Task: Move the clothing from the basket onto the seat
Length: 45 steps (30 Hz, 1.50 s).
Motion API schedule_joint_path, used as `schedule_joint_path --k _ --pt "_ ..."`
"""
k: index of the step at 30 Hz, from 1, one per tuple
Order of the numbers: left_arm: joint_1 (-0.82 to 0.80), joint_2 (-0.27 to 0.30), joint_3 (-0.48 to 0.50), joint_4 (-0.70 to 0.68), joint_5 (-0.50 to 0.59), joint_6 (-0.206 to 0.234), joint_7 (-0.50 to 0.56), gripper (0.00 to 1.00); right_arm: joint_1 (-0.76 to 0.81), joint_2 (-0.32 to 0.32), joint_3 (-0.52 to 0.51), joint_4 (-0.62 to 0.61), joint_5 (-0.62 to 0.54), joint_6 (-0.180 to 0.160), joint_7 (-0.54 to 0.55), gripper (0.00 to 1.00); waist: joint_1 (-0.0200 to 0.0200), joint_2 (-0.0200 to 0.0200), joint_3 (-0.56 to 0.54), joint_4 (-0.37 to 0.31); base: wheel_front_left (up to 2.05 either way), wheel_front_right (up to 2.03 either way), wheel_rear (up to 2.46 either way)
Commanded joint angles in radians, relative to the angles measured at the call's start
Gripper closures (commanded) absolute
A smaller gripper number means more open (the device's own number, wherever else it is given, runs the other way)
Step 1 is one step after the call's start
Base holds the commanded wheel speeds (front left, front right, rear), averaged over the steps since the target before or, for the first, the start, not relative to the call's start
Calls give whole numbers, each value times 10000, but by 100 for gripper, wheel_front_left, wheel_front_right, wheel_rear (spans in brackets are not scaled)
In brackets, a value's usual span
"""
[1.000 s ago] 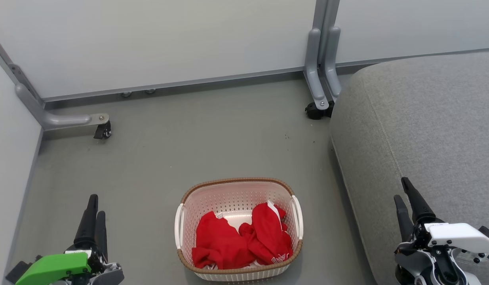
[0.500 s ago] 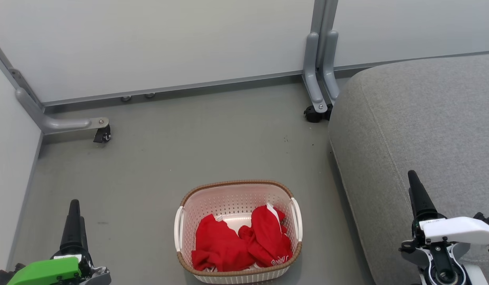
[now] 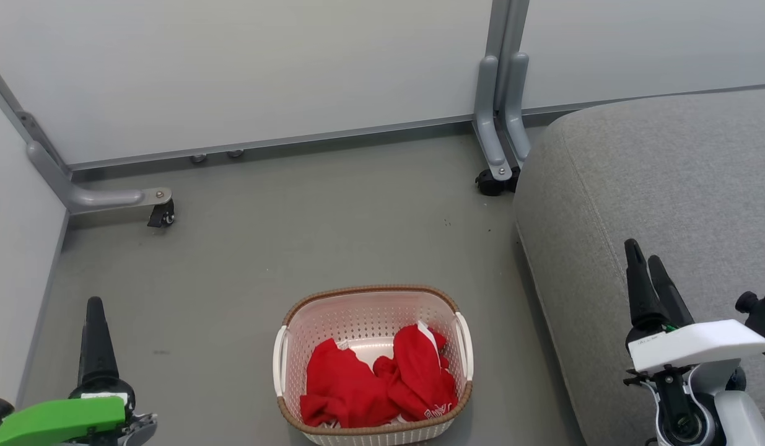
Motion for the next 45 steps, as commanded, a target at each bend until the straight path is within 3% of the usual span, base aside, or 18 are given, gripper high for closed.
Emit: schedule_joint_path --k 1,16,23,37,45 --pt "56 62 -110 -367 549 157 -98 0 -71 -156 118 -261 -600 5 -135 0 0 0 -11 -2 0 0 0" --pt "648 77 -2559 -1186 4708 1547 -587 0 120 -441 793 -505 -3382 5 -625 0 0 0 -104 -79 0 0 0" --pt "743 83 -3123 -1160 5896 2157 -791 0 214 -487 1009 -468 -4371 5 -825 0 0 0 -144 -129 0 0 0" --pt "928 109 -3887 -1451 7949 2805 -1162 0 402 -385 1068 -663 -5935 5 -1201 0 0 0 -277 -109 0 0 0" --pt "1000 419 -4498 -1463 8917 3230 -1354 0 512 -371 1320 -475 -6599 6 -1392 0 0 0 -344 -91 0 0 0"
